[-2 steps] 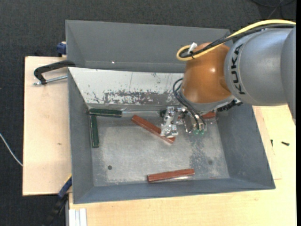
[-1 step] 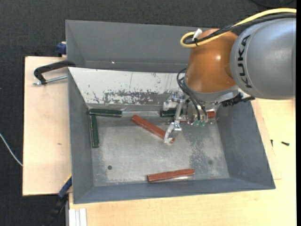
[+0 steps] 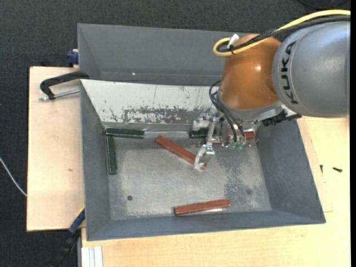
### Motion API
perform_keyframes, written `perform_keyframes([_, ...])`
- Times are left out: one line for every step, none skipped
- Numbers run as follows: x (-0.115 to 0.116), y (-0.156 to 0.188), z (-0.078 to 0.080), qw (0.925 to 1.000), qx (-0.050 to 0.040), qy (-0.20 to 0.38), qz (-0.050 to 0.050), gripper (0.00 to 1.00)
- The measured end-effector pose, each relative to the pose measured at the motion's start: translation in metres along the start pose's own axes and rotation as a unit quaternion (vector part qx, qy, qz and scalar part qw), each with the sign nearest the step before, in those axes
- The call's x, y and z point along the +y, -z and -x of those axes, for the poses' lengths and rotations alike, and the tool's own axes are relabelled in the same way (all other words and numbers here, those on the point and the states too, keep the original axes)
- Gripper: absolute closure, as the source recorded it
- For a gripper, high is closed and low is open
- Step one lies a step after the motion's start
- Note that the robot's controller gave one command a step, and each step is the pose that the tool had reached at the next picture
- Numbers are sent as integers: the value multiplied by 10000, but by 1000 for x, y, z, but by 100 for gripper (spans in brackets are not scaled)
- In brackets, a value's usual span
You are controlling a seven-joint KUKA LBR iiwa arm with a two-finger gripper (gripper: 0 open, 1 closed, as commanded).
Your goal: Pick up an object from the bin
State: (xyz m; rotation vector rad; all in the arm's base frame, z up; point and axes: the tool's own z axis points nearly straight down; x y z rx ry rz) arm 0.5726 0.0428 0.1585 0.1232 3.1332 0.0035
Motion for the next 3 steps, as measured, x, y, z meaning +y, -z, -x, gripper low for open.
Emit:
perform_keyframes([1,-81,22,9981,63,615,-1,100])
perform_keyframes([1,-81,22,9981,57,615,0,100])
perform_keyframes([9,44,-2,9978,-17,666,-1,100])
